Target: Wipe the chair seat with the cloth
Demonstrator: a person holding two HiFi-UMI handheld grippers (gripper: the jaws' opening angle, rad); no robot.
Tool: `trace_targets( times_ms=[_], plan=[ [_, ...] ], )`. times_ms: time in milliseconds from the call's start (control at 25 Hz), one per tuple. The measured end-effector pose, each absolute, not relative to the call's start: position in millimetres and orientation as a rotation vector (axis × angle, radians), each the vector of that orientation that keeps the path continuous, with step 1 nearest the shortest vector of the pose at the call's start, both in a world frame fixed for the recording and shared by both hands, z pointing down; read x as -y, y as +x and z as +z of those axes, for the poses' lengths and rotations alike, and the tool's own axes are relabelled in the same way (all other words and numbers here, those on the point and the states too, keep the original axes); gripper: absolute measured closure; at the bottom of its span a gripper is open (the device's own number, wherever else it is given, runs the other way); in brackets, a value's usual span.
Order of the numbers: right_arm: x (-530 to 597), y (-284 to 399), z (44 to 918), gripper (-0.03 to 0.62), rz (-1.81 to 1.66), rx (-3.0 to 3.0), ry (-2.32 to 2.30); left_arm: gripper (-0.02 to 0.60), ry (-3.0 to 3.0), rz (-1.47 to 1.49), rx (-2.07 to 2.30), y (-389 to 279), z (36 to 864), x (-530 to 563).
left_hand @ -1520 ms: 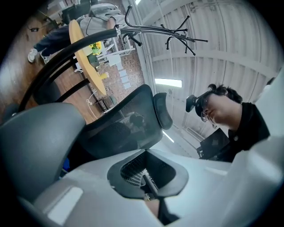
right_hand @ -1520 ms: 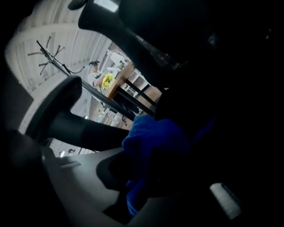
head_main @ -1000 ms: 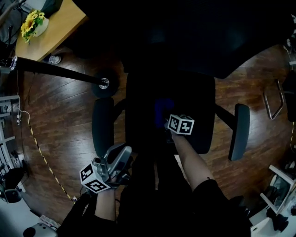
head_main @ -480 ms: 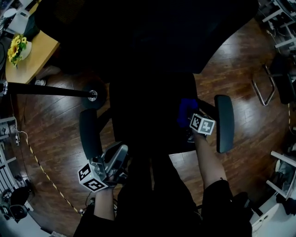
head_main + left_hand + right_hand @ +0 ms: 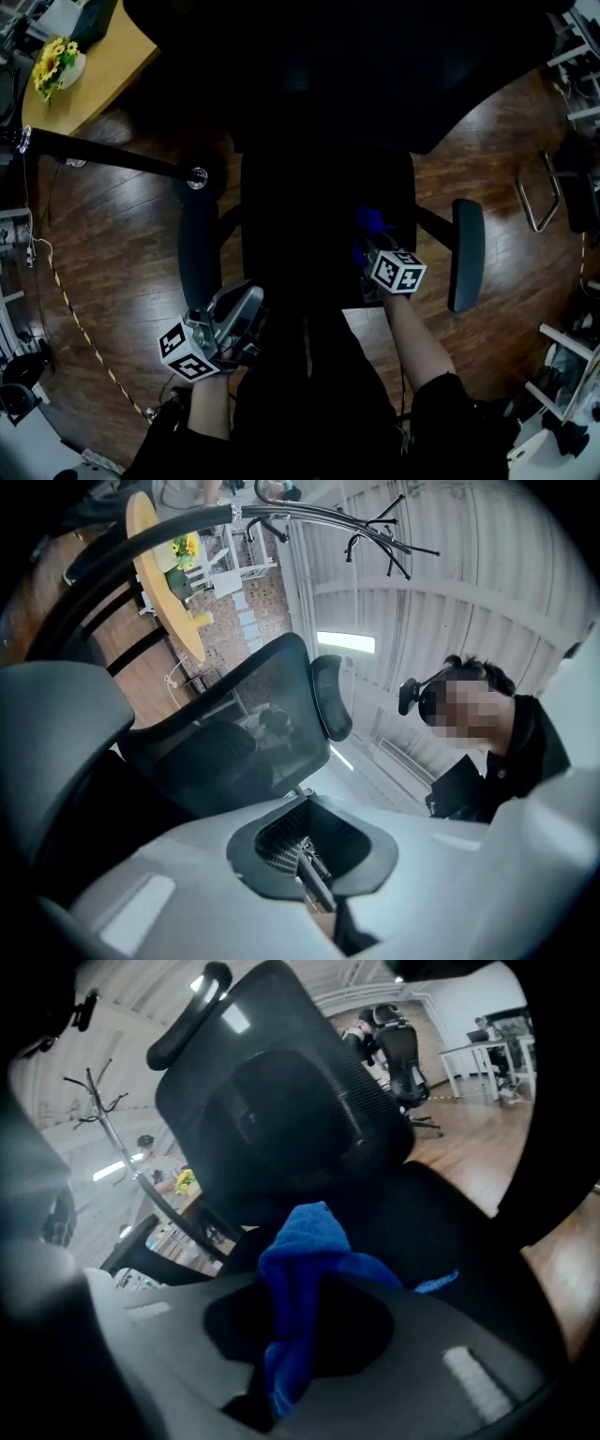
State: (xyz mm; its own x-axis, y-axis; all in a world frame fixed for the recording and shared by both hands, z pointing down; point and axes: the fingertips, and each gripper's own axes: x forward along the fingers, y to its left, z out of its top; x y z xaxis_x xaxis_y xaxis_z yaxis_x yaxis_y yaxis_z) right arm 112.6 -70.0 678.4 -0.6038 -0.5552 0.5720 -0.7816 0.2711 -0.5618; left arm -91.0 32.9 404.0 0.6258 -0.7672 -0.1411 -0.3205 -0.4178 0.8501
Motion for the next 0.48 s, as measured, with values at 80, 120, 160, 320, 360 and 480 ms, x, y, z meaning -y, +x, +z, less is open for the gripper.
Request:
trace_targets(
  times_ms=[80, 120, 160, 320, 360, 480],
  plan=[
    [47.3, 51.1, 674.2, 0.531, 1.284, 2.326, 1.092, 0.589, 1.999, -0.689, 0.888, -103.4, 402.2, -38.4],
    [35.1, 20.0, 673.3, 0.531, 1.308, 2.342, 1.02, 0.589, 1.995, -0.697, 0.909, -110.3, 402.1, -41.9],
    [22.7, -10.5, 673.0, 0.531, 1.326, 2.355, 0.946, 0.588, 1.99, -0.703, 0.931, -117.2, 402.6, -45.7],
    [-23.4, -109.6, 686.5, 0.532, 1.335, 2.354, 0.709, 0.588, 1.964, -0.712, 1.002, -140.7, 406.5, -60.2],
    [-32.7, -127.4, 692.6, 0.531, 1.333, 2.343, 0.668, 0.589, 1.958, -0.713, 1.016, -145.4, 407.4, -63.4],
    [-54.8, -160.7, 713.6, 0.531, 1.298, 2.313, 0.555, 0.589, 1.944, -0.716, 1.049, -155.1, 410.4, -71.1]
  ],
)
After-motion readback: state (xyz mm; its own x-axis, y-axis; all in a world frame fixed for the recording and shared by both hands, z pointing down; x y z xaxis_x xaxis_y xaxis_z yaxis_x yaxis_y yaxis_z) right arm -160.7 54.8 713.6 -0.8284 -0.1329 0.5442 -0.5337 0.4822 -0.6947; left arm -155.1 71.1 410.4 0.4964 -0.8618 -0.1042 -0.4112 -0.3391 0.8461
